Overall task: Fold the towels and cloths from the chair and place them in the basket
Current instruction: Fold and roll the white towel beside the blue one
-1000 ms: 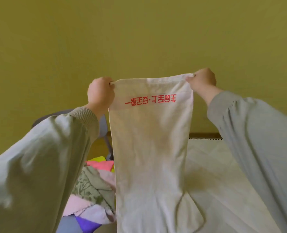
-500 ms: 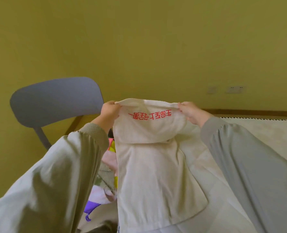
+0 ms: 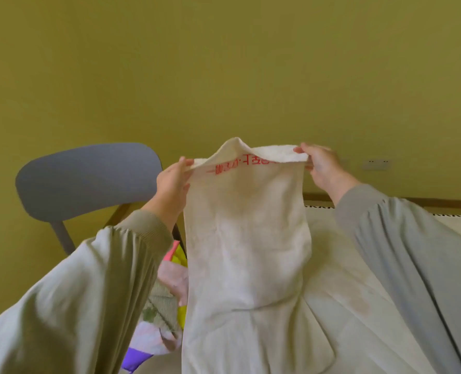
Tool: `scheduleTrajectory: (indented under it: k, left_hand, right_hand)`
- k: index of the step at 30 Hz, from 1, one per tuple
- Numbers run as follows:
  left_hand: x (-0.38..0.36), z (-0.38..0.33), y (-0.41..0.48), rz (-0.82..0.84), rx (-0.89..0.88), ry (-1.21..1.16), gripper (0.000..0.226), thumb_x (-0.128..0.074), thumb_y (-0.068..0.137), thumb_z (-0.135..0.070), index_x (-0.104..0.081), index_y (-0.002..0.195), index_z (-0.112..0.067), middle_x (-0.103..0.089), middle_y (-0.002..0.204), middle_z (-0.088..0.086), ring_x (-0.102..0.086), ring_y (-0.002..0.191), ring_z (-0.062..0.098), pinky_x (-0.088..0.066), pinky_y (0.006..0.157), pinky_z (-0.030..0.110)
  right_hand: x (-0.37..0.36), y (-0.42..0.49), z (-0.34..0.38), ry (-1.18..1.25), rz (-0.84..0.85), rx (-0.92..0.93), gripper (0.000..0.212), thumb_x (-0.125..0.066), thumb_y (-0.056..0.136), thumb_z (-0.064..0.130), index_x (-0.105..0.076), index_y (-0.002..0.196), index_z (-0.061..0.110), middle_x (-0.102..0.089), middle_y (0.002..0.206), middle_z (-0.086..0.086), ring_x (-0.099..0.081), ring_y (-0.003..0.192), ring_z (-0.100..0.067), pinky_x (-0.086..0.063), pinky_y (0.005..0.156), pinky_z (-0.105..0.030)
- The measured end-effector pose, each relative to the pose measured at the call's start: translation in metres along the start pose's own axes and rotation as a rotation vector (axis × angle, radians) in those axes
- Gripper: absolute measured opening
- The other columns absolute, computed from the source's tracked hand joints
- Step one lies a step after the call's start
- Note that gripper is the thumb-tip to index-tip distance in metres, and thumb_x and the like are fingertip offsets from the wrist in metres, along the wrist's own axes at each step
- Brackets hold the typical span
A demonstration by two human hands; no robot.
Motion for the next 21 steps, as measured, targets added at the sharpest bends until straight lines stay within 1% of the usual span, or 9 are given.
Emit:
scheduleTrajectory:
  k: [2, 4, 9, 11, 12, 14, 15, 18, 21]
  left_hand:
    - [0.015, 0.033, -0.013, -0.029, 0.078, -0.041, 0.007, -0.059, 0.091, -0.009, -0.064, 0.096, -0.008, -0.065, 0.109, 0.010, -0.063, 0.102, 0.022, -0.048, 0.094, 0.032]
    - [0.031, 0.069, -0.029, -0.052, 0.152, -0.076, 0.014, -0.056, 0.089, 0.001, -0.062, 0.099, -0.005, -0.062, 0.109, 0.014, -0.062, 0.101, 0.026, -0.051, 0.092, 0.034]
    - [0.069, 0.146, -0.068, -0.123, 0.249, -0.123, 0.035, -0.042, 0.091, 0.003, -0.055, 0.123, -0.004, -0.054, 0.106, 0.013, -0.059, 0.093, 0.024, -0.051, 0.068, 0.028]
    - [0.075, 0.166, -0.086, -0.091, 0.279, -0.195, 0.043, -0.035, 0.088, 0.008, -0.053, 0.125, -0.001, -0.055, 0.108, 0.014, -0.059, 0.089, 0.023, -0.052, 0.063, 0.026]
    - [0.079, 0.174, -0.097, -0.068, 0.283, -0.192, 0.042, -0.034, 0.087, 0.010, -0.053, 0.123, 0.000, -0.056, 0.101, 0.013, -0.059, 0.085, 0.019, -0.052, 0.060, 0.021]
    - [0.087, 0.186, -0.119, -0.062, 0.337, -0.107, 0.031, -0.038, 0.090, 0.010, -0.056, 0.112, -0.004, -0.051, 0.081, 0.003, -0.055, 0.070, 0.013, -0.045, 0.053, 0.007]
    - [0.096, 0.197, -0.126, -0.059, 0.337, -0.055, 0.032, -0.038, 0.091, 0.009, -0.059, 0.109, -0.007, -0.048, 0.075, -0.001, -0.053, 0.066, 0.012, -0.043, 0.053, 0.007]
    - [0.127, 0.241, -0.143, 0.028, 0.508, 0.154, 0.046, -0.026, 0.088, 0.009, -0.062, 0.110, -0.010, -0.046, 0.063, 0.001, -0.043, 0.058, 0.009, -0.044, 0.062, 0.019]
    - [0.152, 0.257, -0.148, 0.047, 0.598, 0.458, 0.027, -0.036, 0.093, 0.006, -0.062, 0.095, -0.003, -0.047, 0.070, 0.006, -0.047, 0.062, 0.016, -0.052, 0.053, 0.025]
  right_hand:
    - [0.015, -0.015, -0.033, 0.023, 0.003, -0.063, 0.021, -0.057, 0.092, 0.010, -0.065, 0.074, 0.015, -0.065, 0.087, -0.001, -0.059, 0.081, -0.016, -0.045, 0.071, -0.024]
    - [0.034, -0.034, -0.073, 0.027, -0.013, -0.137, 0.020, -0.054, 0.091, 0.003, -0.064, 0.076, 0.013, -0.062, 0.085, -0.002, -0.057, 0.079, -0.017, -0.044, 0.067, -0.023]
    - [0.079, -0.084, -0.162, 0.033, -0.094, -0.291, 0.022, -0.046, 0.090, -0.008, -0.064, 0.093, 0.004, -0.061, 0.095, -0.009, -0.058, 0.082, -0.024, -0.047, 0.068, -0.029]
    - [0.085, -0.103, -0.183, 0.142, -0.085, -0.340, 0.024, -0.042, 0.090, -0.009, -0.063, 0.089, 0.003, -0.059, 0.093, -0.011, -0.058, 0.078, -0.022, -0.048, 0.069, -0.030]
    - [0.085, -0.113, -0.193, 0.211, -0.066, -0.365, 0.025, -0.040, 0.089, -0.009, -0.061, 0.088, 0.003, -0.058, 0.091, -0.012, -0.057, 0.078, -0.022, -0.048, 0.070, -0.030]
    - [0.084, -0.133, -0.210, 0.299, 0.004, -0.411, 0.026, -0.035, 0.090, -0.008, -0.057, 0.089, 0.005, -0.057, 0.084, -0.012, -0.056, 0.077, -0.021, -0.047, 0.071, -0.031]
    - [0.085, -0.144, -0.221, 0.295, 0.043, -0.439, 0.026, -0.034, 0.091, -0.008, -0.055, 0.089, 0.006, -0.055, 0.079, -0.010, -0.054, 0.075, -0.020, -0.046, 0.069, -0.031]
    - [0.099, -0.176, -0.268, 0.083, 0.092, -0.543, 0.025, -0.037, 0.091, -0.009, -0.055, 0.084, 0.007, -0.056, 0.081, -0.011, -0.056, 0.075, -0.021, -0.047, 0.064, -0.033]
    - [0.119, -0.192, -0.296, -0.228, 0.032, -0.561, 0.024, -0.048, 0.088, -0.007, -0.056, 0.076, 0.011, -0.053, 0.080, -0.008, -0.056, 0.066, -0.022, -0.047, 0.057, -0.030]
Point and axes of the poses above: each hand's wrist, its own y-axis towards the middle knuckle, its own x-axis out of the back of the hand, z = x × y, the point moved 6 cm from there along y, towards the middle knuckle
